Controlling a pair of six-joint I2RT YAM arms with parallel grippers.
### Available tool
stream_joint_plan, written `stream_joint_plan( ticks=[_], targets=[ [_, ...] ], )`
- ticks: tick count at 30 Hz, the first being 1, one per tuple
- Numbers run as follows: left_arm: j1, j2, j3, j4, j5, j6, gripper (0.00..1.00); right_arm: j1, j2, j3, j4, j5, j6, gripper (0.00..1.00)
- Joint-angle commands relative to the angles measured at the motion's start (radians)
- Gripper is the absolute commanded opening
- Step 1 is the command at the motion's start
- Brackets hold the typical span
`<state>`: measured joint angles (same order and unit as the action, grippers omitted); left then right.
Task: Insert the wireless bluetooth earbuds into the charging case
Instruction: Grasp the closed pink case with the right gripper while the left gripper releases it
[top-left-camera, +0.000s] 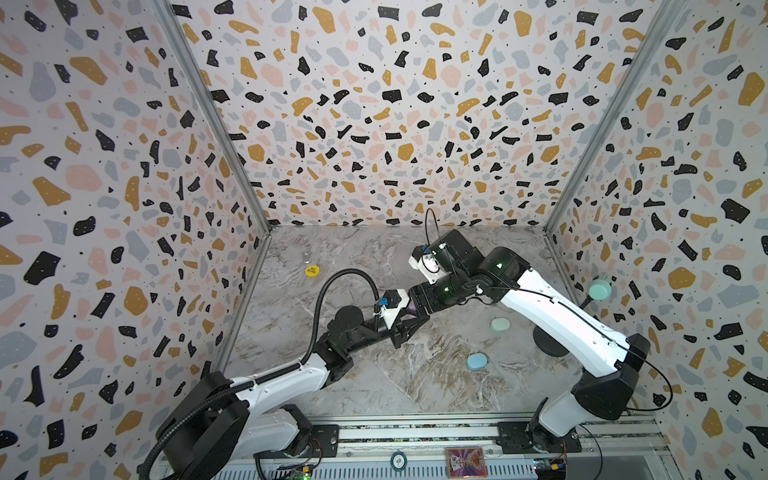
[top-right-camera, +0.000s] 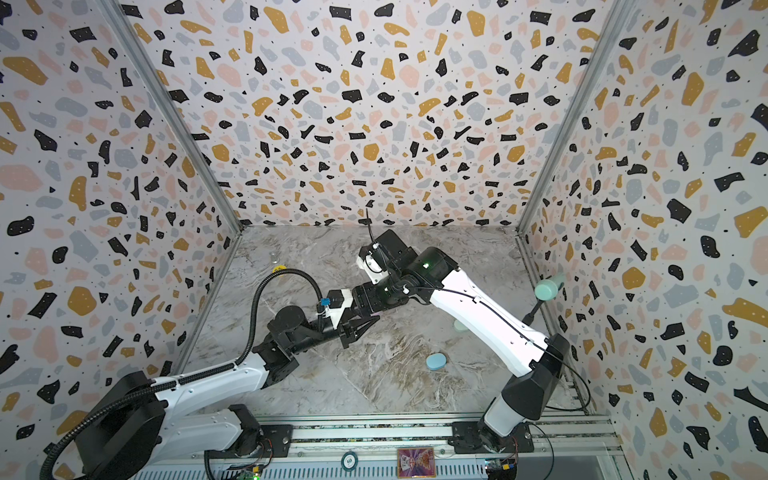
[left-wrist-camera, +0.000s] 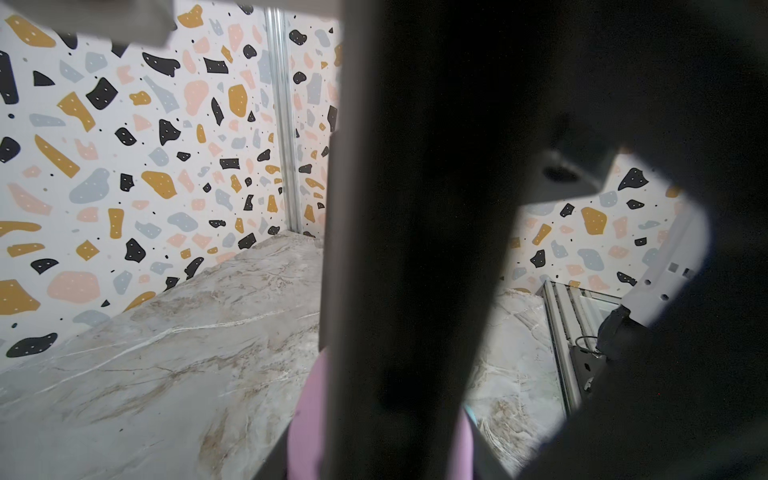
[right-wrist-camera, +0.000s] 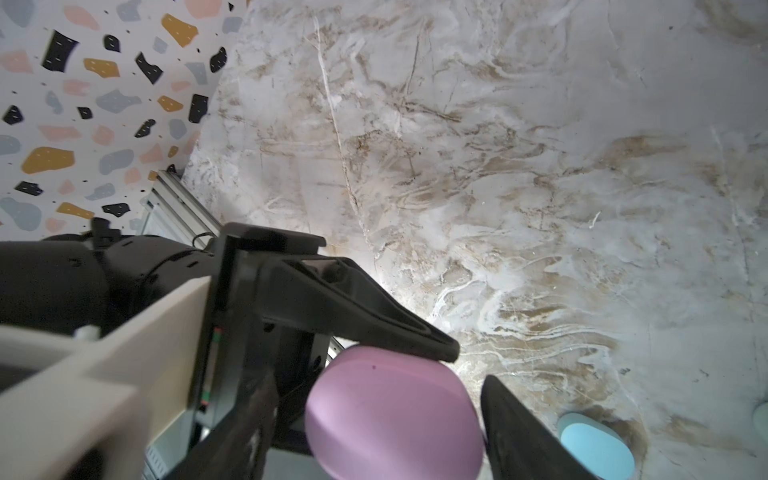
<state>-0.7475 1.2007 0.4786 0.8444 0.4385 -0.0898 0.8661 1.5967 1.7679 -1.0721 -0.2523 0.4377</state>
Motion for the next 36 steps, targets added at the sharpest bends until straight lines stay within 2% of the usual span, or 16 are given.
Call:
stream_joint_plan(
  ticks=[1, 6, 10, 18, 21, 24, 31, 36],
  targets=[
    [0.001, -0.021, 0.015, 0.07, -0.004, 0.015, 0.27, 0.005, -0.01, 0.048, -0.071, 0.042, 0.006, 0.79],
    [0.0, -0.021, 0.014, 0.071, -0.006, 0.015, 0.27, 0.007, -0.008, 0.042, -0.055, 0.021, 0.012, 0.75],
    [0.0, -0.023, 0.014, 0.072, -0.007, 0.015, 0.27, 0.007, -0.008, 0.031, -0.039, 0.009, 0.013, 0.65],
    [0.001, -0.024, 0.011, 0.061, -0.017, 0.013, 0.31, 0.007, -0.019, -0.002, 0.003, -0.007, 0.024, 0.58],
    [0.0, -0.025, 0.011, 0.034, -0.035, 0.012, 0.44, 0.001, -0.02, -0.01, 0.014, 0.012, 0.025, 0.57],
    [0.001, -0.037, -0.006, -0.003, -0.073, 0.006, 0.65, -0.022, -0.032, -0.041, 0.033, 0.047, 0.024, 0.56],
    [0.001, -0.111, -0.067, -0.171, -0.208, -0.032, 1.0, -0.12, -0.13, -0.323, 0.231, 0.05, 0.042, 0.54],
    [0.0, -0.192, -0.133, -0.26, -0.361, -0.092, 1.0, -0.145, -0.136, -0.482, 0.351, 0.103, 0.035, 0.53]
  ],
)
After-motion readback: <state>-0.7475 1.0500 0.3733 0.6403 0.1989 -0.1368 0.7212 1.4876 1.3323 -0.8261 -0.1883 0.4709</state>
